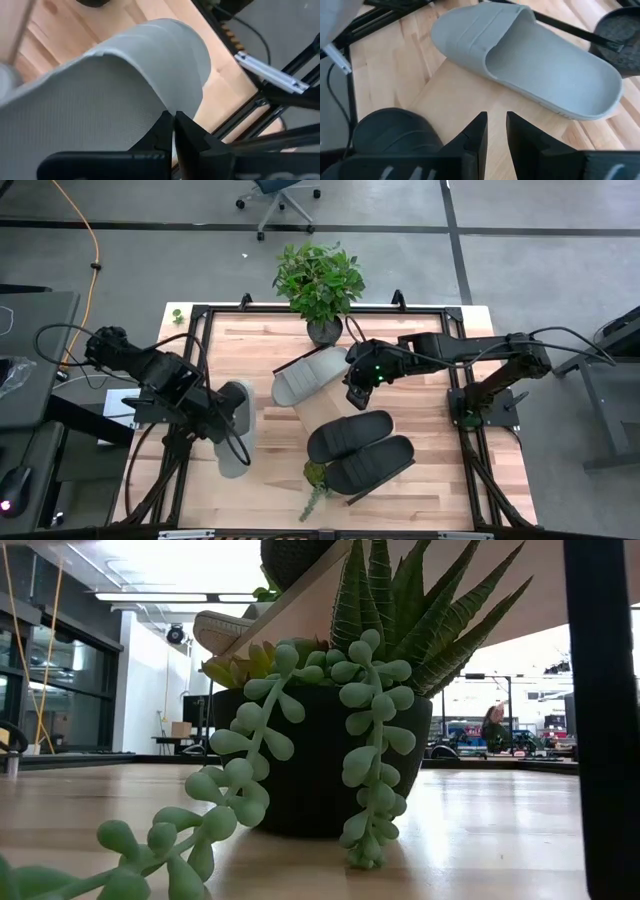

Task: Pick and place slides into the shelf
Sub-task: Put the gray slide on the shelf

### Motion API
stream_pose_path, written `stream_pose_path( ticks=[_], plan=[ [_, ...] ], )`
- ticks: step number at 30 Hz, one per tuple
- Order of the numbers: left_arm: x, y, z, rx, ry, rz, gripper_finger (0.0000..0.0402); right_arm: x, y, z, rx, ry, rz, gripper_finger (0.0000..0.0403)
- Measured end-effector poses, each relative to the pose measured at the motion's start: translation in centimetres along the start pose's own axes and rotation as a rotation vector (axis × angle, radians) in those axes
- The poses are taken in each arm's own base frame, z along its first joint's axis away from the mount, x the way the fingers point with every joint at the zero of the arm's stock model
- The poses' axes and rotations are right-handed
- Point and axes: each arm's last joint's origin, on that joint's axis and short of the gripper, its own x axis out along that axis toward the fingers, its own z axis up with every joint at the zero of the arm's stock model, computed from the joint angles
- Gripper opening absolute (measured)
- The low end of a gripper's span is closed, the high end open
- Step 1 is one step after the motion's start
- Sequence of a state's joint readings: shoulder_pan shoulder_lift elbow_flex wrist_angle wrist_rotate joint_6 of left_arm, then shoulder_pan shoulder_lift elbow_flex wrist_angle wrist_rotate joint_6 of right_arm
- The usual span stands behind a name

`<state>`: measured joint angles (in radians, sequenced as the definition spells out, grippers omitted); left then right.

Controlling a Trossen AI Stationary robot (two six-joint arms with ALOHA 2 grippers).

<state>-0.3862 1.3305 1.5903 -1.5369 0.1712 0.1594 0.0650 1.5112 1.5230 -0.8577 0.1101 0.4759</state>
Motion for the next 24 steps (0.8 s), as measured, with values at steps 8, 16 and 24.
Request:
stream_pose_path(
  ticks=[8,16,24],
  plan=[
    [-1.8,0.6,3.2,0.155,-0.034,0.087,0.0,0.0,-0.3,-0.3,0.043,0.014,-0.06,0.0062],
    [-1.4,3.2,4.2,0.251,0.005,0.14,0.0,-0.5,-0.3,-0.8,0.098,0.047,-0.064,0.0062],
    [-1.4,6.5,3.8,0.299,0.043,0.183,0.0,-4.3,-0.1,-1.4,0.156,-0.063,-0.086,0.0062]
  ],
)
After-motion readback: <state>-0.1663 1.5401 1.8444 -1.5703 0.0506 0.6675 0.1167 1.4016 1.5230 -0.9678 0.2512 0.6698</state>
